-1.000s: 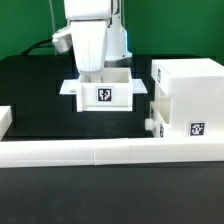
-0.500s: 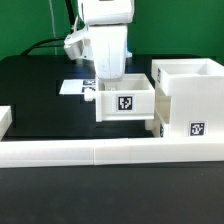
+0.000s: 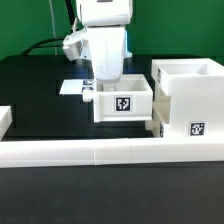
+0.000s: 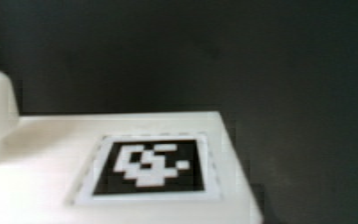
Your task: Assemble drawer
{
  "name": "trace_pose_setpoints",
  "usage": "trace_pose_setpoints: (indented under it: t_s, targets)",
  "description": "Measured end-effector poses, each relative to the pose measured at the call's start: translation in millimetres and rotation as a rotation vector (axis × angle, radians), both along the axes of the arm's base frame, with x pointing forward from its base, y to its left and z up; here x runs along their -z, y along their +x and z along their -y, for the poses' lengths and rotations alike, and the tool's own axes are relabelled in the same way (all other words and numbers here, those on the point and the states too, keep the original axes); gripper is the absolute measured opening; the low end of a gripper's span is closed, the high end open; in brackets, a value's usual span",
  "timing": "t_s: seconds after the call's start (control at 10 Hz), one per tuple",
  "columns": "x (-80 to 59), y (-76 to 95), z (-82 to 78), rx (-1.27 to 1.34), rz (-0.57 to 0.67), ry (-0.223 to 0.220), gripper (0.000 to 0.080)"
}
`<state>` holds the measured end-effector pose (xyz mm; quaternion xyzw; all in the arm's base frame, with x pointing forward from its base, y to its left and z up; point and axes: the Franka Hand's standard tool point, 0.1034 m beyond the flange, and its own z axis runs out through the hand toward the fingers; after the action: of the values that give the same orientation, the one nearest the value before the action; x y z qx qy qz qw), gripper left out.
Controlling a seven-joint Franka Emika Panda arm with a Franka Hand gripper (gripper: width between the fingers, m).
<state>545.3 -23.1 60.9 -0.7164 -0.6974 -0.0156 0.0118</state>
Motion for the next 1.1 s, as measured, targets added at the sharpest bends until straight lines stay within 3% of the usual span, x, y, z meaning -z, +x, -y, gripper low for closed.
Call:
trace_pose_setpoints:
  t_s: [0.3,1.1]
  targets:
    - [0.4,0.6,-10.0,-0.009,0.000,0.004,0.0042]
    - [6.5,-2.1,-18.5,-0.020,-0.011,0.011,0.0042]
